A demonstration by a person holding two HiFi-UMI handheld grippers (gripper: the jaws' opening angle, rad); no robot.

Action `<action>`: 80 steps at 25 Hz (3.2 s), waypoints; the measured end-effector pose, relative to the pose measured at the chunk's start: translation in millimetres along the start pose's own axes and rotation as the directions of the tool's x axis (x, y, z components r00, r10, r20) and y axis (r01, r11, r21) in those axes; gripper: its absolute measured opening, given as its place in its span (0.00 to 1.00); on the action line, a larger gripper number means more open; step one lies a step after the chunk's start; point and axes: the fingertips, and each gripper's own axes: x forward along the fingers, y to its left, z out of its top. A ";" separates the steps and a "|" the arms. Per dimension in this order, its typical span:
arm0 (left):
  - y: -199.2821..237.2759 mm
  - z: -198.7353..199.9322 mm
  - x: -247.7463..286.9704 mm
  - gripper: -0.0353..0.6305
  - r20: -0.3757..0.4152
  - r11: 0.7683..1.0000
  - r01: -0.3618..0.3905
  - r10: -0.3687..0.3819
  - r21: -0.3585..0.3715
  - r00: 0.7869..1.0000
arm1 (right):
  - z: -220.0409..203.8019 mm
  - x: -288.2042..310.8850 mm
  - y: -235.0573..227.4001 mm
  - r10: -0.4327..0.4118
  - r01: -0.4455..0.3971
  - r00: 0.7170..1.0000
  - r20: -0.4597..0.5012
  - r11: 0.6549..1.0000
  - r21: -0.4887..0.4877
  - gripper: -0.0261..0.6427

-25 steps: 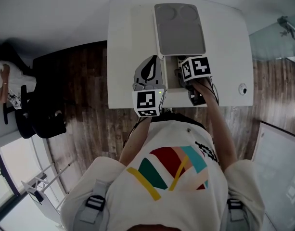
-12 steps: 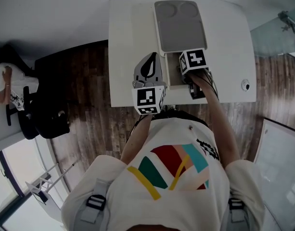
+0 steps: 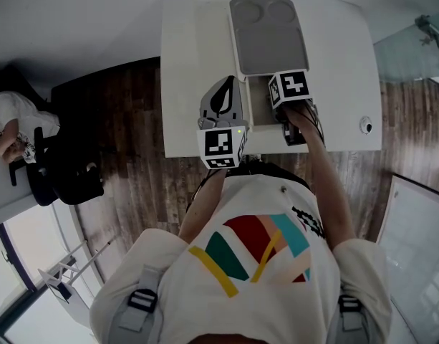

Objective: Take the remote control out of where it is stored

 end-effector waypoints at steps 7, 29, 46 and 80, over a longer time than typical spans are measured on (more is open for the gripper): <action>4.8 -2.4 -3.4 0.06 -0.010 1.000 -0.011 0.011 0.002 1.000 | -0.2 -0.4 0.1 0.009 -0.009 1.000 -0.004 1.000 0.009 0.34; -8.5 10.5 -7.6 0.06 0.026 0.999 0.020 -0.020 0.025 0.999 | -4.1 -35.6 11.6 0.105 -0.105 0.994 -0.028 0.995 -0.002 0.34; -16.3 23.7 -13.6 0.06 0.059 0.999 0.015 -0.018 0.037 0.998 | -14.8 -59.0 15.8 0.130 -0.130 0.991 -0.006 0.991 -0.028 0.32; -21.9 108.7 -17.7 0.06 0.152 0.998 -0.024 0.016 0.053 0.988 | 39.7 -191.5 45.7 0.217 -0.153 0.700 0.681 0.976 -0.154 0.32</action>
